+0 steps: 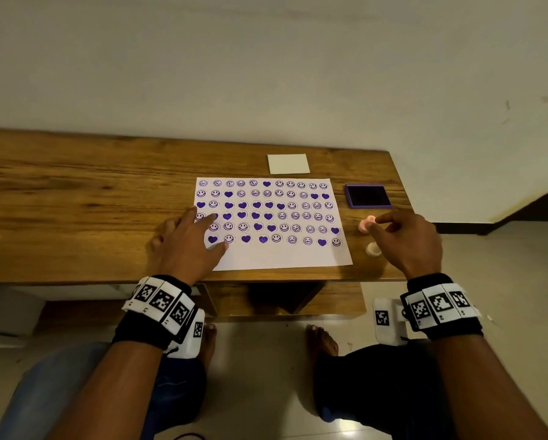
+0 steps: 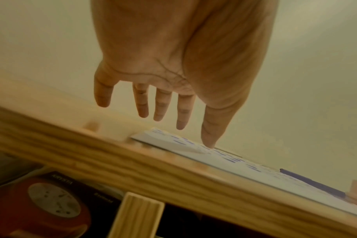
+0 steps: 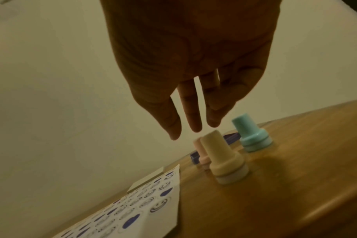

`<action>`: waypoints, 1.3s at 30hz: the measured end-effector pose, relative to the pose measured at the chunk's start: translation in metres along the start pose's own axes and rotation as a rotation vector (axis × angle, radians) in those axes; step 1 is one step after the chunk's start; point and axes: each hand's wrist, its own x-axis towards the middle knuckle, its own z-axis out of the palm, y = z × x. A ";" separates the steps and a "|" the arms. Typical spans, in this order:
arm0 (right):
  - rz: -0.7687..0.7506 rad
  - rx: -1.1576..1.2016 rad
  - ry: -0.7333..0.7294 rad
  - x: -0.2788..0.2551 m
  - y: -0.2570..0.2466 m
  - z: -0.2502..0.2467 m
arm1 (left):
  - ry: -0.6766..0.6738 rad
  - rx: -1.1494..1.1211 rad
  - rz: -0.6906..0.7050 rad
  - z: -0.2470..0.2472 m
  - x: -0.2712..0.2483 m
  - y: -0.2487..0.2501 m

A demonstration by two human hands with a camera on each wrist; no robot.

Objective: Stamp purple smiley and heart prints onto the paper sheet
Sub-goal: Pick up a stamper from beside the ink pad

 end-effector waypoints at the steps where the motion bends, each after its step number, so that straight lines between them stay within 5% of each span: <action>1: -0.010 -0.034 -0.023 0.000 0.001 -0.001 | 0.031 -0.013 0.008 -0.001 0.000 0.002; 8: -0.015 -0.164 -0.170 0.000 0.008 0.003 | 0.125 -0.405 0.262 0.009 -0.016 0.028; 13: 0.003 0.388 -0.247 0.003 0.010 0.001 | 0.021 -0.576 0.375 0.021 -0.040 0.064; 23: 0.057 1.064 -0.411 0.001 0.022 -0.017 | -0.251 -0.916 0.300 0.027 -0.054 0.192; 31: 0.005 1.142 -0.461 0.007 0.037 -0.030 | -0.138 -0.897 0.338 0.023 -0.046 0.228; 39: 0.073 1.235 -0.342 0.012 0.042 -0.034 | -0.293 -1.254 0.184 0.026 -0.047 0.243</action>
